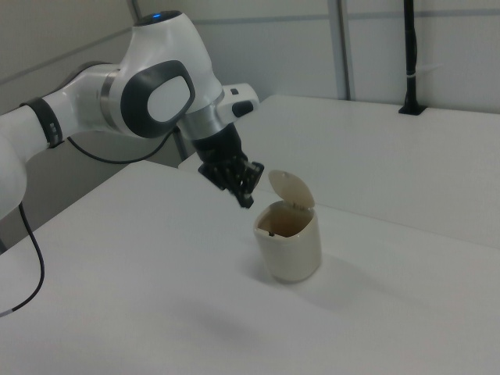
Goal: Close the trash can
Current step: 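Raise the gripper and move it back behind the open lid, then lower the gripper onto the back of the raised lid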
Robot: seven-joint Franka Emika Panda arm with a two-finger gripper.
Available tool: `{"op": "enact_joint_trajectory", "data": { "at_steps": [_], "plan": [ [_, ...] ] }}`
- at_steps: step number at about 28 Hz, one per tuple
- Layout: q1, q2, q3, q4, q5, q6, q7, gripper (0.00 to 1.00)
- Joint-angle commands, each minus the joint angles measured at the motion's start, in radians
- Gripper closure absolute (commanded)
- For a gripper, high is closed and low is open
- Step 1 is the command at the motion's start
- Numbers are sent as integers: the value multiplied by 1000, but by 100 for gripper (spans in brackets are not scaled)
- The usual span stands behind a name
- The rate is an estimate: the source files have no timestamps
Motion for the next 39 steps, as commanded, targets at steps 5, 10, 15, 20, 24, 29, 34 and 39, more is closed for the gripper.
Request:
{"op": "enact_joint_trajectory", "data": {
  "at_steps": [5,10,15,20,24,29,34,39],
  "plan": [
    [7,68,3,-14,32,411,12,97],
    [10,144,3,-14,18,601,72,97],
    [12,204,5,-14,15,787,75,98],
    [15,250,6,-12,18,859,73,100],
    [30,279,6,3,15,882,73,100],
    [32,278,6,3,12,842,67,100],
    [36,266,5,20,12,683,64,100],
    [36,240,5,22,13,572,64,100]
  ]
}}
